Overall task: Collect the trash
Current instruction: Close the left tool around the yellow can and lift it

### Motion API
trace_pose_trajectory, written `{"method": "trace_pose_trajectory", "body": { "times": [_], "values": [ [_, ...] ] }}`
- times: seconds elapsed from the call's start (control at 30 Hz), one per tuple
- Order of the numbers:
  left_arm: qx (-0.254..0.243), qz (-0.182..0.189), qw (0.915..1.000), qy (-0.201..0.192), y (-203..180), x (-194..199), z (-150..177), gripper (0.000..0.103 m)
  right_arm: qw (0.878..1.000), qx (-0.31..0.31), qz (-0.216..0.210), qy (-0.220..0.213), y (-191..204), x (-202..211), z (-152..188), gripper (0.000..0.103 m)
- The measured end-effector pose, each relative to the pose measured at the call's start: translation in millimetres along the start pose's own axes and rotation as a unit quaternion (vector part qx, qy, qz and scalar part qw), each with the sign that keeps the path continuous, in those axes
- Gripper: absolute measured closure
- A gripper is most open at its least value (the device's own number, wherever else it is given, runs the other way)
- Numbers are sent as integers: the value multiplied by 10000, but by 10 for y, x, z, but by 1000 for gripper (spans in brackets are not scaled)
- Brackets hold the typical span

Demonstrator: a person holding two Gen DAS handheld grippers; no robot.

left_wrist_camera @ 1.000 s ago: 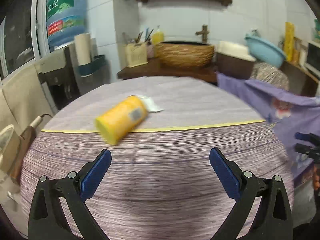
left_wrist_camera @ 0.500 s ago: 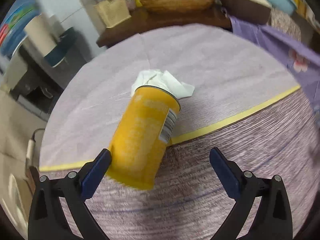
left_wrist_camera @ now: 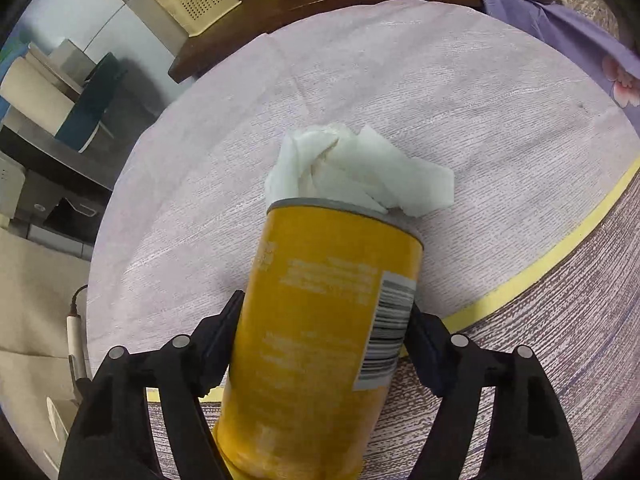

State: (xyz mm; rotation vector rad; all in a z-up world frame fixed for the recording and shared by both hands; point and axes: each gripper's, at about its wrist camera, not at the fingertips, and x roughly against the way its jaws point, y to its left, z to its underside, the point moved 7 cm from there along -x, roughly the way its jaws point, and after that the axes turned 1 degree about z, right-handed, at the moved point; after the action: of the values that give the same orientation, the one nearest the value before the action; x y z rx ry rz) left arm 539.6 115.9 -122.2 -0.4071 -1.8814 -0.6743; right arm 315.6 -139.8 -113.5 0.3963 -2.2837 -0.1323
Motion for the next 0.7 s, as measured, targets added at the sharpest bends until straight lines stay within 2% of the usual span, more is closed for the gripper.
{"method": "trace_pose_trajectory", "body": {
  "times": [0.17, 0.4, 0.47, 0.53, 0.7],
  "values": [
    [24, -59, 9999, -127, 4, 76, 29, 36, 9997, 204, -111, 19, 127, -62, -117, 8],
    [654, 107, 9932, -961, -118, 586, 284, 36, 9978, 564, -338, -22, 362, -91, -301, 8],
    [943, 169, 9870, -1291, -146, 738, 370, 36, 9967, 680, -438, -68, 450, -101, -404, 9],
    [1364, 207, 9771, -1618, -201, 912, 533, 36, 9957, 758, -525, -94, 528, -143, -530, 9],
    [2014, -200, 9562, -2113, -356, 1182, 890, 36, 9944, 724, -767, -24, 742, -470, -959, 9]
  ]
}}
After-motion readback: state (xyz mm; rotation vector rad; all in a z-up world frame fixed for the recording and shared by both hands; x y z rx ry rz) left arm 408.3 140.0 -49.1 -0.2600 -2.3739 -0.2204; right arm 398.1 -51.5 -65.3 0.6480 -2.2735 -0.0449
